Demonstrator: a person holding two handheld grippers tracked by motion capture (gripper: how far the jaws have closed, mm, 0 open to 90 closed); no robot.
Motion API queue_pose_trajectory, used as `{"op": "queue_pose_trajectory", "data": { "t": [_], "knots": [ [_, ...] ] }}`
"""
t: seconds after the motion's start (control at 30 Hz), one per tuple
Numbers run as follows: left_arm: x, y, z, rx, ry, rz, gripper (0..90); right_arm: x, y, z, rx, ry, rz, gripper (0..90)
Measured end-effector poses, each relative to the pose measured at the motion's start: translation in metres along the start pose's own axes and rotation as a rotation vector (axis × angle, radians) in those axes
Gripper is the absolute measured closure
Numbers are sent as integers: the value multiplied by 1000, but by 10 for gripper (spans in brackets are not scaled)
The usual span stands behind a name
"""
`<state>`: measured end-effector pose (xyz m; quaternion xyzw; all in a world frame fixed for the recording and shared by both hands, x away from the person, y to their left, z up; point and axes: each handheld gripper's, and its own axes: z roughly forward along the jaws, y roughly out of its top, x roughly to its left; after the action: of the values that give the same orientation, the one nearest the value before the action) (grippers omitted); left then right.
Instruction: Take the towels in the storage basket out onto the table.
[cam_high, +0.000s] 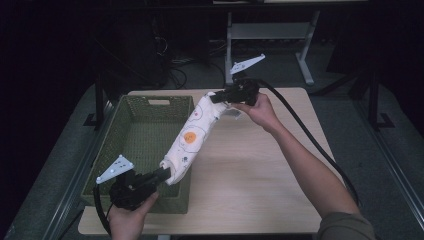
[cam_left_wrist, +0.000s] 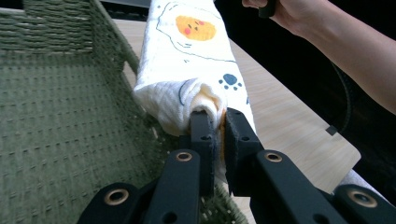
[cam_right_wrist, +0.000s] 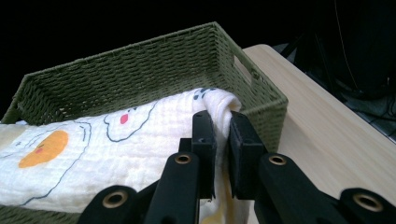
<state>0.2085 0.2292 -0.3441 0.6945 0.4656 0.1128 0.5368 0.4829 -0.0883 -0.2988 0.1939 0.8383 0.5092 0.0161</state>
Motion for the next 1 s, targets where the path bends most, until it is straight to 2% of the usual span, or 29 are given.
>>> {"op": "queue_pose_trajectory", "data": {
  "t": [0.23, 0.5, 0.63, 0.67, 0.83, 0.93, 1.0],
  "knots": [
    [10, -7, -9, -7, 28, -22, 834, 4, 14, 24, 11, 27, -12, 822],
    [19, -15, -23, -24, 67, -42, 833, 11, 35, 60, 29, 77, -47, 821],
    [23, -20, -28, -27, 81, -58, 833, 14, 42, 79, 46, 83, -63, 821],
    [23, -20, -28, -27, 81, -58, 833, 14, 42, 79, 46, 83, -63, 821],
    [29, -25, -32, -23, 113, -57, 830, 17, 48, 106, 65, 94, -65, 821],
    [30, -26, -33, -22, 121, -58, 830, 17, 50, 114, 66, 109, -62, 820],
    [31, -27, -35, -22, 132, -57, 830, 19, 51, 122, 80, 102, -69, 820]
  ]
}}
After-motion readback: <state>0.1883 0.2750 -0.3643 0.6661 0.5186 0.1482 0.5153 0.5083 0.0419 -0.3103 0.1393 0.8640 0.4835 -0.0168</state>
